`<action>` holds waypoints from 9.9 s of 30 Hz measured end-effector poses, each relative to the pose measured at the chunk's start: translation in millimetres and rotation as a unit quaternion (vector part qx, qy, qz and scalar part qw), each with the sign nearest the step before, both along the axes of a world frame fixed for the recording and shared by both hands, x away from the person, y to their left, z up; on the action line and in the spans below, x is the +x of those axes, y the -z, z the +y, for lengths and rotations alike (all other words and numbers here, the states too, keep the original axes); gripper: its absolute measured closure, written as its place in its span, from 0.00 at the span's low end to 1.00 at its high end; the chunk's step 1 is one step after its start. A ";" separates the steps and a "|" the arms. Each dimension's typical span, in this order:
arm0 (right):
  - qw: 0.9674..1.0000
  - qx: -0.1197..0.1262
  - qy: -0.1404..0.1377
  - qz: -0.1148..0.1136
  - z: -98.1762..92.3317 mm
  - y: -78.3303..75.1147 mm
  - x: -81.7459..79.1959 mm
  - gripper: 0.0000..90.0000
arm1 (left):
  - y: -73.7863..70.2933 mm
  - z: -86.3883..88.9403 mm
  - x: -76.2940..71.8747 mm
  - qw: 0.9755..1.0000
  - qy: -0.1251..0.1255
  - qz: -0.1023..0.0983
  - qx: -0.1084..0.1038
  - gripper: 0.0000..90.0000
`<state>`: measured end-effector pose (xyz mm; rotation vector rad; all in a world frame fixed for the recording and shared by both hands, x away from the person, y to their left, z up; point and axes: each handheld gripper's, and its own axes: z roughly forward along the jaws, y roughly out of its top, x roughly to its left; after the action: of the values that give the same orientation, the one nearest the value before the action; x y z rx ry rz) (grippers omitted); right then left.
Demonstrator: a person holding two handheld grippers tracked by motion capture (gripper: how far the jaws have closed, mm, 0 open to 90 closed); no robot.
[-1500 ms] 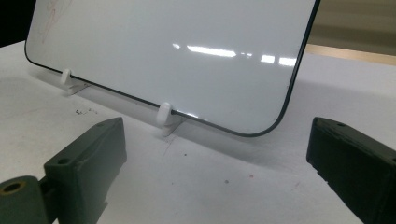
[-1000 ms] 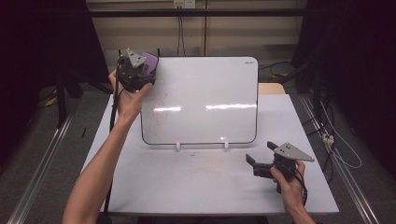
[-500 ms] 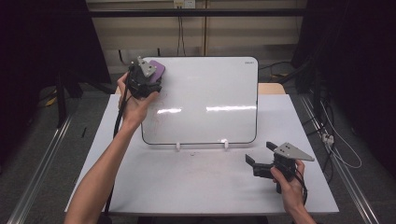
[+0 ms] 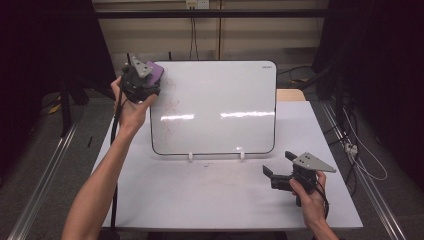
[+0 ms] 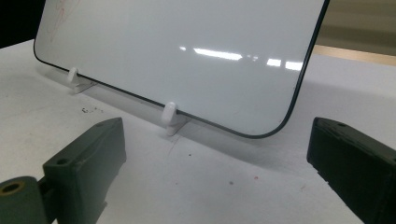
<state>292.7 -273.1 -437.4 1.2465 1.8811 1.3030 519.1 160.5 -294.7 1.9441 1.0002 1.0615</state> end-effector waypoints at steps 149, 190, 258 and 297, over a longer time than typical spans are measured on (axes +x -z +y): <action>1.000 -0.002 -0.012 0.001 4.3 1.6 1.2 0.05 | 87.5 -30.1 -76.8 0.992 0.090 -0.025 0.082 0.46; 1.000 -0.003 -0.016 0.004 6.3 2.4 0.9 0.05 | 127.5 -15.2 -115.9 0.995 0.082 -0.001 0.064 0.46; 0.977 0.176 -0.080 -0.091 74.3 -14.0 8.8 0.11 | 98.0 -75.3 -165.8 0.945 0.230 0.068 -0.222 0.46; 0.952 0.286 -0.089 -0.062 106.4 -11.3 28.2 0.71 | 109.4 -105.7 -174.9 0.942 0.261 0.061 -0.203 0.46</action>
<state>320.9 -166.7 -426.2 1.2374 1.6052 2.0755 344.3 54.8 -404.2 1.7926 0.6406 0.4019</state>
